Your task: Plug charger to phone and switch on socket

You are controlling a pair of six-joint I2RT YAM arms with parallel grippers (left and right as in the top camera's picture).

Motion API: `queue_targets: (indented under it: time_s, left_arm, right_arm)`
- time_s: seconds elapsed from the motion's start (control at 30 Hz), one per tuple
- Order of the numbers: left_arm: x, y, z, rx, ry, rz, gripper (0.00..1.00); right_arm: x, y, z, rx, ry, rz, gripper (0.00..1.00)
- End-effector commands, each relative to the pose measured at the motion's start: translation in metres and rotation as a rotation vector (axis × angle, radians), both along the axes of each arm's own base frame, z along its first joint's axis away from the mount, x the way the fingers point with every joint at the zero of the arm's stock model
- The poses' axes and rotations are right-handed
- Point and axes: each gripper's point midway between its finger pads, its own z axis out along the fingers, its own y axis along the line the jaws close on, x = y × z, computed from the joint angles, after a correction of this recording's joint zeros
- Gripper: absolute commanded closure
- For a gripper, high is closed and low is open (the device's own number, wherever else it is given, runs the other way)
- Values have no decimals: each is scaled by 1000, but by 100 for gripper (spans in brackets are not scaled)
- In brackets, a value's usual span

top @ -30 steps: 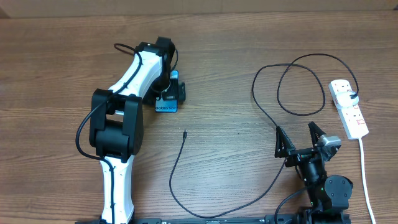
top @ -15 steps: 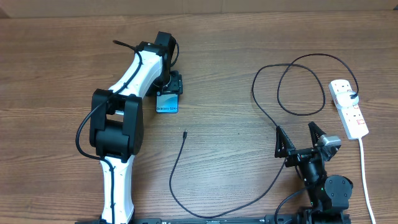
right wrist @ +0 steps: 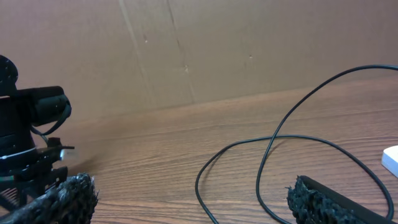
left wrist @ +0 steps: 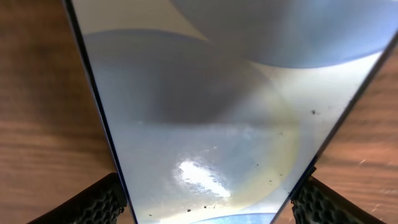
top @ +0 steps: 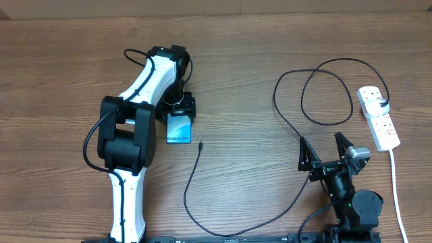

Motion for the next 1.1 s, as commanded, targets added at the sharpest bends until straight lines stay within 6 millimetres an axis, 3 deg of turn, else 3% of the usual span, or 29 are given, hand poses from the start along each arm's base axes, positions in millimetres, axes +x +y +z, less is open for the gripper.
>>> queue_targets:
  time_s: [0.0,0.03,0.1,0.73,1.07]
  left_arm:
    - [-15,2,-10,12,69,-8,21]
    - [-15,2,-10,12,69,-8,18]
    - [-14,1,-10,12,67,-8,0]
    - [-15,2,-10,13,72,-8,0]
    - [-21,-1,-26,13,67,-19,0]
  right_arm:
    - [0,-1,-3,1,1,-5,0]
    - [0,-1,-3,1,1,-5,0]
    - [0,-1,-3,1,1,-5,0]
    - [0,-1,-3,1,1,-5,0]
    - [0,-1,-3,1,1,-5,0]
